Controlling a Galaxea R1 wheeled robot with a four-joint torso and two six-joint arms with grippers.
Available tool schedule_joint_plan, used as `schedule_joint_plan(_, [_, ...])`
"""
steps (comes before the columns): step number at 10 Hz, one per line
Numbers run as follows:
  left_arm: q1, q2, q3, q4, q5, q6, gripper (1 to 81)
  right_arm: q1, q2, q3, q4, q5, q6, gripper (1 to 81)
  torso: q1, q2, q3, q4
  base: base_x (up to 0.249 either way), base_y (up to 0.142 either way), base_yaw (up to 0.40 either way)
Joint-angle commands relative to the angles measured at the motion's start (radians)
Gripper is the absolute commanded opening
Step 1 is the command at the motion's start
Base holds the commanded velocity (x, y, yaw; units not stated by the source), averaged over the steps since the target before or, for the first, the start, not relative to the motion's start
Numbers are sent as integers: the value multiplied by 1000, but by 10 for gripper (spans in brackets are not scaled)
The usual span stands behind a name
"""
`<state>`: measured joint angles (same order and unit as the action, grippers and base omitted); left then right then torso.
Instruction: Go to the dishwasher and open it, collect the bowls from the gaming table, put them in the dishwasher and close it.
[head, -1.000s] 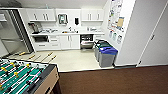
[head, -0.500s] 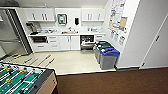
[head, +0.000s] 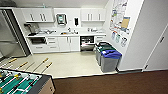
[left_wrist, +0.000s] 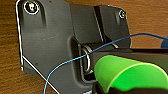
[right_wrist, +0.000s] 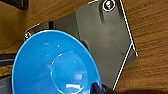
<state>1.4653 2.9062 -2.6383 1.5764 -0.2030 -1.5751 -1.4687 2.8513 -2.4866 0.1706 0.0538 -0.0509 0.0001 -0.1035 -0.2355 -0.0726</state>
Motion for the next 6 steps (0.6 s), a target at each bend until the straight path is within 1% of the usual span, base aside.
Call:
schedule_joint_plan(1, [-38,-11,3,-7,25,0,10,40,-11,2,-9,-60,0,10,0,0,0,0,227,0,0])
schedule_joint_plan(6, [-38,-11,3,-9,27,0,10,41,-4,-9,-11,-61,0,10,0,0,0,0,228,0,0])
